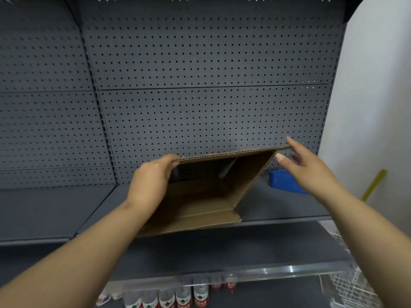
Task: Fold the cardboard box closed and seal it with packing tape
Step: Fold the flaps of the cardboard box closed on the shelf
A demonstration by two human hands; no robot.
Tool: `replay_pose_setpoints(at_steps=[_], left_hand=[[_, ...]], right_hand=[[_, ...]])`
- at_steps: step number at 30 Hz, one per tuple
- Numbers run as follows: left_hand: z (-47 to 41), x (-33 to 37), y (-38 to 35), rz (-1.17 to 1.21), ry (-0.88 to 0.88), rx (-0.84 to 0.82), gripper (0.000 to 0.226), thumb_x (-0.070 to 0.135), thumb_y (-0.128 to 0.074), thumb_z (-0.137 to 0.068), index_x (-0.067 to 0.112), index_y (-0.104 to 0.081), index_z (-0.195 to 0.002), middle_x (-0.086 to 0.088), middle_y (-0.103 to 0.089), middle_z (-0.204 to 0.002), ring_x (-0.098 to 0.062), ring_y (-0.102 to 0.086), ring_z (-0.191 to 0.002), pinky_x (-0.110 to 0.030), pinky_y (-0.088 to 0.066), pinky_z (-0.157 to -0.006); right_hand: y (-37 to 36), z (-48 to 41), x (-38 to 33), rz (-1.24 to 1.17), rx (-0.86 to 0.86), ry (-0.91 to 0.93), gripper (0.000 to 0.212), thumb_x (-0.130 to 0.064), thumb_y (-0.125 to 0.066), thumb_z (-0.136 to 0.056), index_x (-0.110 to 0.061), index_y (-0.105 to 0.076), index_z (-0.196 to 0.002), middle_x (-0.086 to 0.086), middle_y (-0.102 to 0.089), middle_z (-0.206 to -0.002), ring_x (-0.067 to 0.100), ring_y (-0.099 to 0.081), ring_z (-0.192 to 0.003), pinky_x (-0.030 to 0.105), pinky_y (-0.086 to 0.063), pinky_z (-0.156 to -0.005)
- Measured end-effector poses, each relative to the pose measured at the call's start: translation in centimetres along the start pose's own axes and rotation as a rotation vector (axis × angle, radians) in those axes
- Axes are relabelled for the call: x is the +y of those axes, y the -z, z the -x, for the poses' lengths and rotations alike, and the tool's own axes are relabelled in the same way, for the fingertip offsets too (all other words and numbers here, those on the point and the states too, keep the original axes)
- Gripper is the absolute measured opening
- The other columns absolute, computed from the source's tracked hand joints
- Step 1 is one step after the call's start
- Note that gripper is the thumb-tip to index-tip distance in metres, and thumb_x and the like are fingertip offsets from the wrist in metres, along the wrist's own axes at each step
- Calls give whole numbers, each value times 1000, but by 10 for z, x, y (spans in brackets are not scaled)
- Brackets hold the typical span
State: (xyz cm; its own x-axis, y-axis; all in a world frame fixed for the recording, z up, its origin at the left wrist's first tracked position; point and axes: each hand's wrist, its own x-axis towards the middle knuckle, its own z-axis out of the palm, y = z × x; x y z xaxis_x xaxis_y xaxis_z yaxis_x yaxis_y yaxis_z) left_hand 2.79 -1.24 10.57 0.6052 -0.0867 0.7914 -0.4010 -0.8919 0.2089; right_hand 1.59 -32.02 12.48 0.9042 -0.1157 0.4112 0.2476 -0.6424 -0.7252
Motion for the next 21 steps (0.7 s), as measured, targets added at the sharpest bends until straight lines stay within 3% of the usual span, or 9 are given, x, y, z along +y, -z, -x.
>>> replay_pose_setpoints(at_steps=[2,4,8,10,13,15,18,21], left_hand=[[-4,3,7,100,84,48,27,19,-49,-94,16,-63,-117,-7,-70,-102,-24,-65,-89,-28,-47,-76],[-3,7,10,222,198,88,25,19,-52,-93,16,-65,-115,-3,-68,-108,-20,-62,-99,-23,-42,-83],[7,11,9,378,350,127,24,23,-55,-91,22,-66,-113,6,-67,-105,-7,-56,-93,-21,-41,-81],[9,9,14,466,383,112,23,24,-54,-92,27,-64,-112,9,-66,-103,-2,-55,-87,-21,-46,-79],[13,-6,24,590,387,37,24,23,-50,-94,29,-58,-115,19,-60,-103,11,-55,-87,-13,-45,-79],[15,-18,28,610,405,-2,22,20,-50,-93,26,-51,-114,19,-59,-104,8,-54,-94,-19,-43,-86],[17,-36,30,610,424,-31,21,14,-50,-93,23,-39,-108,10,-58,-107,-1,-54,-96,-17,-40,-78],[16,-57,25,480,311,-145,25,9,-49,-93,34,-47,-95,15,-58,-103,-3,-54,-99,-13,-39,-77]], right_hand=[[5,-7,-11,-169,-46,-28,47,-33,-57,-92,-28,-46,-137,2,-59,-130,18,-56,-115,37,-42,-103],[5,-15,-17,-133,-33,10,30,-29,-61,-90,-25,-59,-120,1,-69,-109,16,-63,-102,42,-47,-99],[3,-25,-25,-44,101,60,13,-31,-67,-85,-22,-68,-95,3,-71,-91,19,-65,-89,34,-51,-80],[3,-28,-27,-14,147,79,13,-31,-67,-85,-22,-69,-94,4,-64,-94,17,-57,-86,27,-42,-69],[0,-35,-22,-7,142,87,17,-32,-66,-86,-19,-68,-96,6,-56,-104,19,-52,-94,28,-38,-81],[-6,-40,-21,-70,88,59,16,-31,-66,-86,-17,-66,-92,4,-60,-99,23,-55,-94,34,-44,-83],[-18,-45,-22,-168,66,50,9,-28,-66,-86,-24,-62,-80,0,-57,-83,25,-55,-87,48,-51,-88],[-27,-51,-26,-250,78,72,13,-24,-64,-88,-29,-60,-77,-2,-57,-83,23,-56,-89,51,-51,-91]])
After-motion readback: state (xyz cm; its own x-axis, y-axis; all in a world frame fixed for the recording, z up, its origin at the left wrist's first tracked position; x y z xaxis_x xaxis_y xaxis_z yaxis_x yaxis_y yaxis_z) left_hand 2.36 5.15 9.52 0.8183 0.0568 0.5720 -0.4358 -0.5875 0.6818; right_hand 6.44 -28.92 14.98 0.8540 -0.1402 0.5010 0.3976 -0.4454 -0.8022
